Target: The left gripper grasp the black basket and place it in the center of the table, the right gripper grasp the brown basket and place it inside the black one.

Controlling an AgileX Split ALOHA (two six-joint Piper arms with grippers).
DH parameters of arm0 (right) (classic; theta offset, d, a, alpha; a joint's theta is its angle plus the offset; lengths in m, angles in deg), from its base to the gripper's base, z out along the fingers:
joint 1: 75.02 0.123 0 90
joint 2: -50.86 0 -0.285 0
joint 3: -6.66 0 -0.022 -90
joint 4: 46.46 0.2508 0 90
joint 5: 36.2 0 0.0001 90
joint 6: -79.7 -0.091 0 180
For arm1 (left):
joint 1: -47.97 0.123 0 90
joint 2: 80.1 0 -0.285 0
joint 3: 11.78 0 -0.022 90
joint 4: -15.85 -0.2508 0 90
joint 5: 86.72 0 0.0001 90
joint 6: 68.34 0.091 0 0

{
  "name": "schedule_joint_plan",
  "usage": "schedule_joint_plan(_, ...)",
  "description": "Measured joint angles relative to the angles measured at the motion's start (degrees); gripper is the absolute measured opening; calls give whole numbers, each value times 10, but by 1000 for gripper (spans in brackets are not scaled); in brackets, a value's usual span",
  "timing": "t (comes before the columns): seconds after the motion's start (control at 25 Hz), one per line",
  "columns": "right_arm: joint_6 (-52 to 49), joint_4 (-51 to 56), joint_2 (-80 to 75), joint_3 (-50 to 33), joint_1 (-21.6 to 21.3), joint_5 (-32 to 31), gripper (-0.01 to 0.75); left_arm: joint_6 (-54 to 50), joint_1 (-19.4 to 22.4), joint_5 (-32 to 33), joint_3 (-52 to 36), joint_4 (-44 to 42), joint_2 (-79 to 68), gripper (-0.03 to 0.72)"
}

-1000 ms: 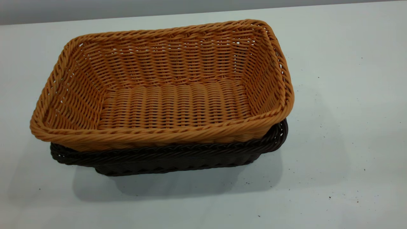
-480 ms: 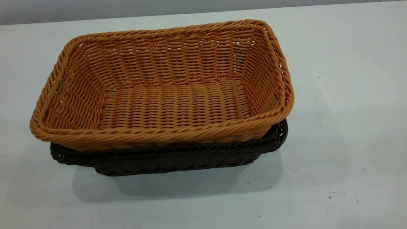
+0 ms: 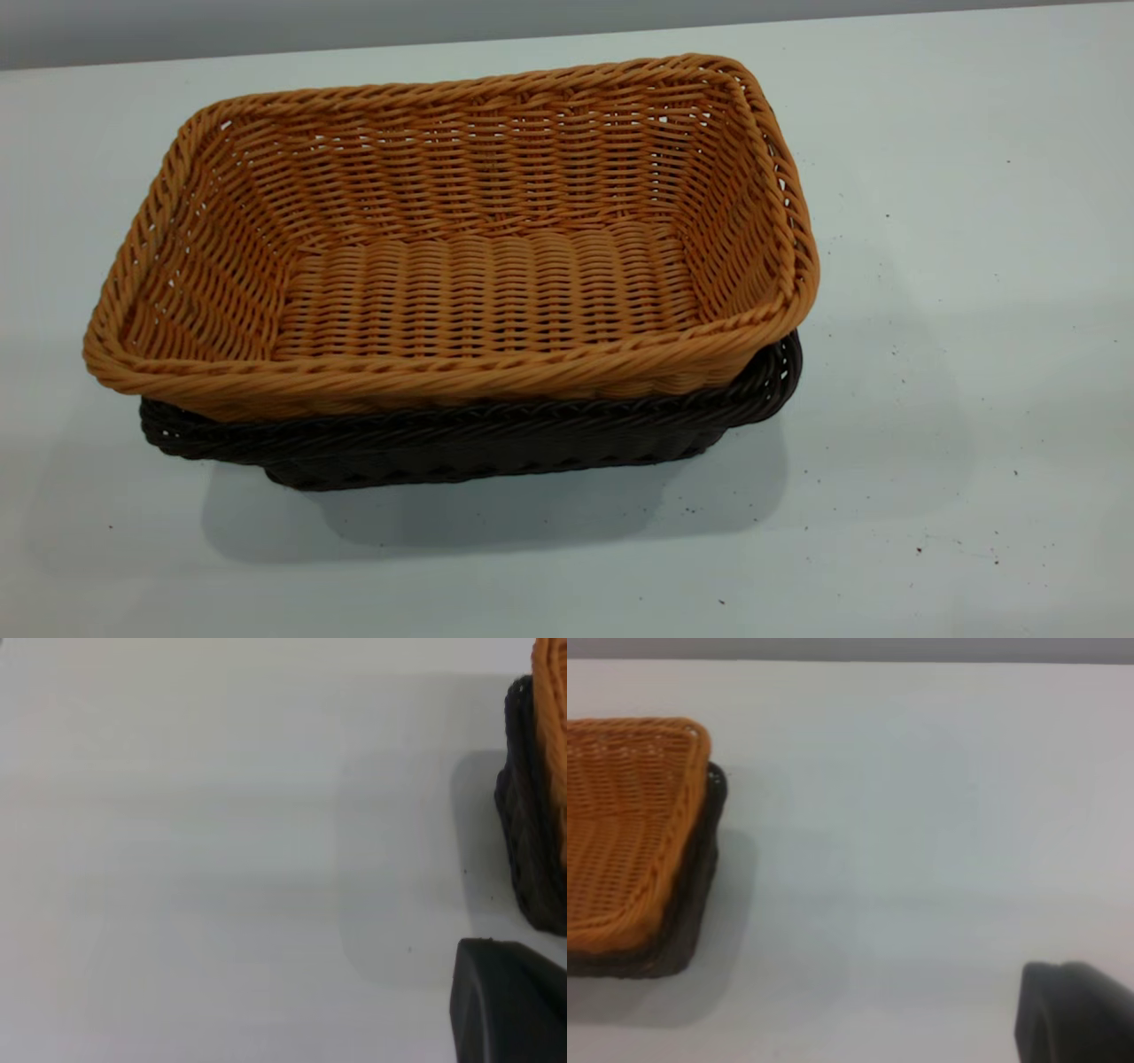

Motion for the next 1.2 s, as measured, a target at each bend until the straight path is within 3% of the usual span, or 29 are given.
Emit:
schedule_joint_plan(0.52,0,0,32,0,-70,0,-1,0,0,1,0,0,42,-1)
schedule_joint_plan(1.2,0,0,31,0,-71,0,-1,0,4,1,0,0,55,-1)
